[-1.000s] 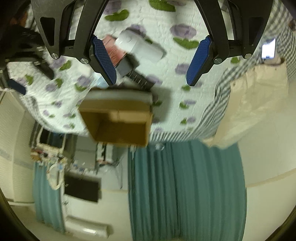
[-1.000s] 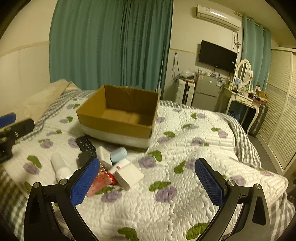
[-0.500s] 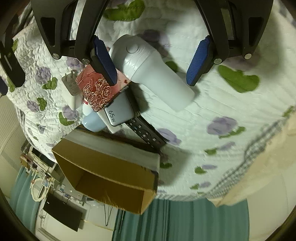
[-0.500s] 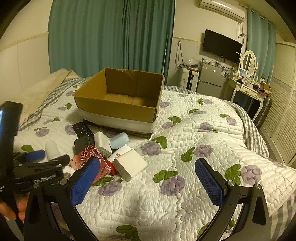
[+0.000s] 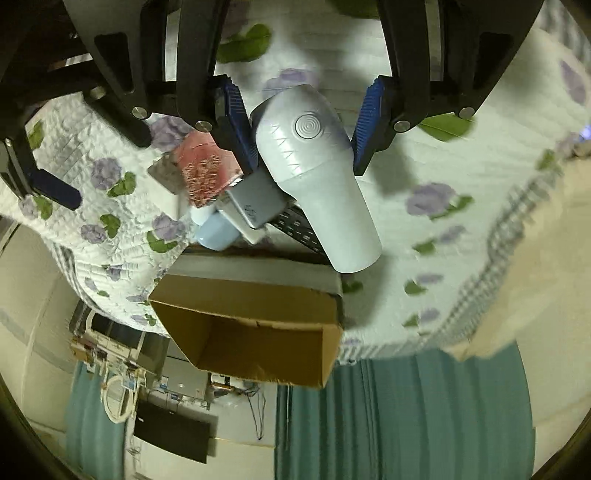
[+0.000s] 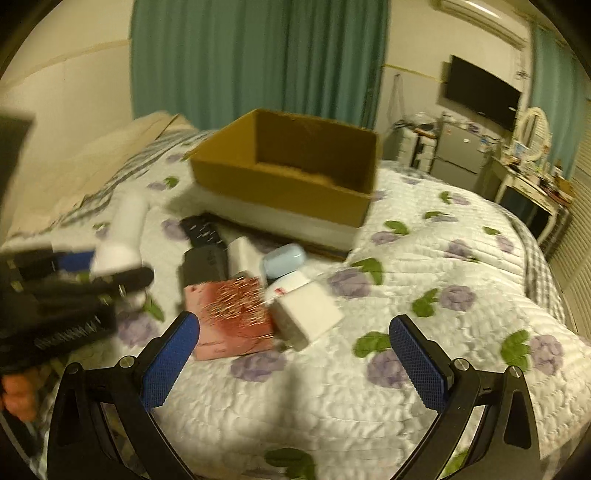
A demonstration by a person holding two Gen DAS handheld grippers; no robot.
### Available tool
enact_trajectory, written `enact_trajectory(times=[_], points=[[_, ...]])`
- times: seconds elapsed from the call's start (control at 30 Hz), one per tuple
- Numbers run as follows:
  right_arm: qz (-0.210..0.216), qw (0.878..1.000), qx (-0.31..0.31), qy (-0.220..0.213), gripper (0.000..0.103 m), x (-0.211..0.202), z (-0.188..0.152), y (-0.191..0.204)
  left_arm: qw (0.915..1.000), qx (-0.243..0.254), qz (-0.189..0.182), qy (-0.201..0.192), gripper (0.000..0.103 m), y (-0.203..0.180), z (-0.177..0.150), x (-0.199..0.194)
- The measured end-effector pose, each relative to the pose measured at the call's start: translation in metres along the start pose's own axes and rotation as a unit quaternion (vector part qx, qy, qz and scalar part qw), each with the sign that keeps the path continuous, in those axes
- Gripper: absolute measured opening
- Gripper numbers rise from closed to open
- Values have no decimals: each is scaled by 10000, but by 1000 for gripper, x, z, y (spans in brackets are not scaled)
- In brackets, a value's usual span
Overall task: Organize rigid objects
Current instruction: 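Grasp the white hair dryer with the left tool while the right tool grasps the pink card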
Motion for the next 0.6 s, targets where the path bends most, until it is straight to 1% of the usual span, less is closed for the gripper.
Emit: enact_trajectory(times=[0.1,0.2,0.23,0.3,0.4,0.5,0.57,0.6], points=[[152,9993,-298,136,101,10,-3,23,9995,179,239,-30,52,10,2,0],[239,9987,-348,285,95,22,-6,36,9997,107,226,0,52,21,1,3],[237,9985,-327,360,94,29,-7,41,9997,77,217,4,52,23,0,5],[195,9981,-334,480,91,40,-10,46,9998,38,211,13,52,27,-2,7],[8,9971,-402,647,85,57,-14,52,9999,-32,133,14,52,31,-4,8],[-126,9949,-436,896,81,77,-20,55,10000,-53,79,17,52,32,-5,9],[-124,9949,-405,919,80,81,-21,55,10000,-66,49,31,52,32,-6,10],[-114,9950,-390,917,75,79,-20,53,10000,-68,41,39,52,32,-6,11]])
Point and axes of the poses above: each gripper's, at about its wrist camera, not at the fingertips, and x roughly the way its jaws point, y to its left, z to its top, the point moved 4 cm from there along x, roughly the way its jaws point, and after that the axes turned 3 degrees about -z, right-handed, at the moved point
